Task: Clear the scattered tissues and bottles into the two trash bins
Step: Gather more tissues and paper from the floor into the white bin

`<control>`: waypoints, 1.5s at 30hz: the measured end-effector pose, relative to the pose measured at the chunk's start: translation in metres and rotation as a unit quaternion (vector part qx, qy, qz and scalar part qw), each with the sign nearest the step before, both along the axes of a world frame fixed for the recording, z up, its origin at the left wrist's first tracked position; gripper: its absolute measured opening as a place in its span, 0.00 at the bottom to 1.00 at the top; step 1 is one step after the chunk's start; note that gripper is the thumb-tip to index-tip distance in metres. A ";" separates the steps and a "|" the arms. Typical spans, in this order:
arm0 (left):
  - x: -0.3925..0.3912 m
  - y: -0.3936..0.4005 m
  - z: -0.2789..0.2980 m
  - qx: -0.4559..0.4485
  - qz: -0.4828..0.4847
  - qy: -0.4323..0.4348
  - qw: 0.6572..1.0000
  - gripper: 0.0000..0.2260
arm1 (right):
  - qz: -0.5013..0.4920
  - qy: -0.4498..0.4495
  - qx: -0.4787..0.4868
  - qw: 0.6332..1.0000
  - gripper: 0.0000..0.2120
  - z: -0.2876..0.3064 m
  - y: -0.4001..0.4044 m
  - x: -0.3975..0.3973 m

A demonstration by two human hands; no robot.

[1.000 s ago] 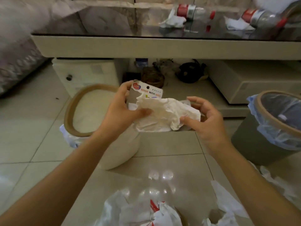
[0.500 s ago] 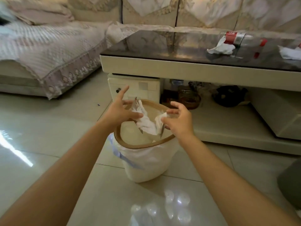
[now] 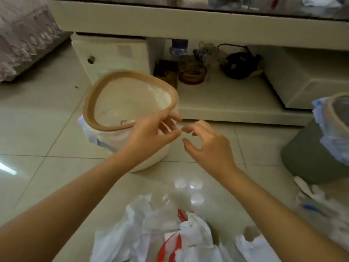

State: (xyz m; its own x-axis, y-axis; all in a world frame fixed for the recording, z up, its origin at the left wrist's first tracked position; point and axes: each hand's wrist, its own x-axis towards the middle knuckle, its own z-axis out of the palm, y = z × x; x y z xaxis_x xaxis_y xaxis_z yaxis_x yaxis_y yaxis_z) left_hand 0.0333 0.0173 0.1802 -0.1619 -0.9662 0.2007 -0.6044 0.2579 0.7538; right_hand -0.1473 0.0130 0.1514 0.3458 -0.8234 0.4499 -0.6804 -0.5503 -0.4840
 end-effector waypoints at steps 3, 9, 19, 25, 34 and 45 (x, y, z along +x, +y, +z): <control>-0.038 0.005 -0.041 0.016 -0.063 -0.082 0.995 0.12 | -0.038 0.090 0.002 0.995 0.09 -0.037 0.029 -0.055; -0.119 0.006 -0.112 0.074 -0.169 -0.234 0.954 0.18 | -0.143 0.201 0.068 0.967 0.12 -0.101 0.106 -0.166; -0.259 0.038 -0.173 0.100 -0.364 -0.325 0.867 0.33 | -0.301 0.258 0.152 0.906 0.16 -0.152 0.199 -0.264; -0.306 0.059 -0.200 0.148 -0.418 -0.325 0.835 0.48 | -0.336 0.248 0.160 0.895 0.20 -0.167 0.225 -0.282; -0.323 0.078 -0.220 -0.016 -0.408 -0.427 0.807 0.25 | -0.356 0.246 0.243 0.868 0.23 -0.178 0.244 -0.298; -0.312 0.050 -0.200 -0.034 -0.336 -0.278 0.899 0.12 | -0.354 0.175 0.261 0.881 0.34 -0.177 0.248 -0.322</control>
